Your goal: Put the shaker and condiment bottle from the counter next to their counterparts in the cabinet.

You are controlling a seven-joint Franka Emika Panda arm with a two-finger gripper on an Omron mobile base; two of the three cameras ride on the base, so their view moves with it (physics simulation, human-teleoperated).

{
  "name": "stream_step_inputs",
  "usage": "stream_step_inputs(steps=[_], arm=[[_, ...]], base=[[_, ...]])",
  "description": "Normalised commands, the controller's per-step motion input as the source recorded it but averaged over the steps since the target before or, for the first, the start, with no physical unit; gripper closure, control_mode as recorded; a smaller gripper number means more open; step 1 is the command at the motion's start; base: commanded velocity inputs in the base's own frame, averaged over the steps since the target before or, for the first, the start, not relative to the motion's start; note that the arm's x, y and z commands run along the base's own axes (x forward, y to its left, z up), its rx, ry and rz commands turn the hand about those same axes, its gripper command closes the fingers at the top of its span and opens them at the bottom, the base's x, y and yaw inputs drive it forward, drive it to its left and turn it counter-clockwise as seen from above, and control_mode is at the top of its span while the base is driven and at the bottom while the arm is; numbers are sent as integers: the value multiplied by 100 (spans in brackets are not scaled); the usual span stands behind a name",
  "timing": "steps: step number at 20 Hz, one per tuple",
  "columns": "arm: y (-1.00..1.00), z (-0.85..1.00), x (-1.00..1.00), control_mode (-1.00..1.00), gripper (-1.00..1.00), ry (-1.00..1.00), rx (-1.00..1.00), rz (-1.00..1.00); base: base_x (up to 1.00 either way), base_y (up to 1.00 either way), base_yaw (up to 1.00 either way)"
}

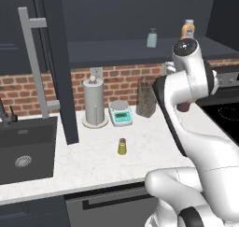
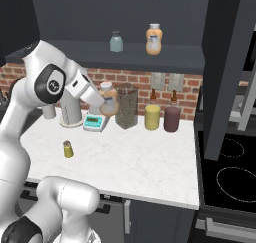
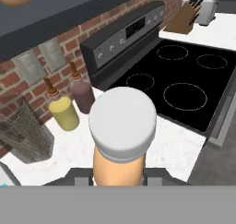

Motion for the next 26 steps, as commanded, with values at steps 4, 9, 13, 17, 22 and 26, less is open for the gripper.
stream_step_inputs(steps=[4,9,13,17,22,26], arm=[[-14,54,-5,-100,100,0,-1,4],[-5,54,-5,-100,100,-2,-2,13],[-1,40,0,-100,100,-11,-3,23],[-4,27,0,-100,100,-20,-4,28],[-5,12,0,-100,100,-28,-14,28],[0,2,0,-100,100,-30,-23,25]], base=[[0,0,0],[0,0,0],[0,0,0],[0,0,0],[0,0,0],[0,0,0]])
